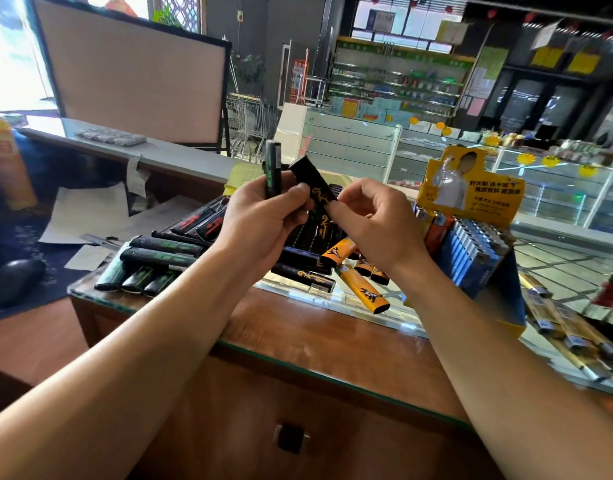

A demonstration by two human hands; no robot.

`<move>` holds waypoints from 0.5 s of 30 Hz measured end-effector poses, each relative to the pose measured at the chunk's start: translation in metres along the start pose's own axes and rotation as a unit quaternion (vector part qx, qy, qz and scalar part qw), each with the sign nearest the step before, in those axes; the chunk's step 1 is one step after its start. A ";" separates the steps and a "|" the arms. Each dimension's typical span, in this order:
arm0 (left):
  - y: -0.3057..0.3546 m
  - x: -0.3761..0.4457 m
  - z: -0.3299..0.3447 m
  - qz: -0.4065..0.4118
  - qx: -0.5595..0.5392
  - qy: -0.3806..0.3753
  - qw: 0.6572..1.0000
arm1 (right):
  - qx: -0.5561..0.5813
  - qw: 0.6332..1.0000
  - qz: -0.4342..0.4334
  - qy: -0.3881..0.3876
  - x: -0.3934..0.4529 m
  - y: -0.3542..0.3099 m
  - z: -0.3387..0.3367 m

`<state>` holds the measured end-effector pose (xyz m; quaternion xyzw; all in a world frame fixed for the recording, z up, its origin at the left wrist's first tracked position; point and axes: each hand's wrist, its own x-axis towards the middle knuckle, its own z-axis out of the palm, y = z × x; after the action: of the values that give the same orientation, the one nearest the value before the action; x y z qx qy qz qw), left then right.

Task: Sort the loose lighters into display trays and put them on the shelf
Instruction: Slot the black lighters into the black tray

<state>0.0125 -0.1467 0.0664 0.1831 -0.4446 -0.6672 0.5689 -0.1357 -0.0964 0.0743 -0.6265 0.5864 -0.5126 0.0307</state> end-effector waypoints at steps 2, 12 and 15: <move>-0.001 -0.001 -0.001 0.013 0.032 -0.002 0.999 | 0.001 1.000 -0.002 -0.029 -0.002 -0.001 0.000; -0.005 -0.006 -0.002 0.069 0.206 -0.022 0.976 | 0.051 0.997 -0.051 0.017 -0.004 -0.007 -0.002; -0.005 -0.009 0.000 0.081 0.248 -0.031 0.965 | 0.067 0.996 -0.055 0.038 -0.004 -0.009 -0.001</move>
<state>0.0123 -0.1388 0.0597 0.2609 -0.6266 -0.4933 0.5441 -0.1294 -0.0900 0.0785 -0.6341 0.5164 -0.5751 0.0219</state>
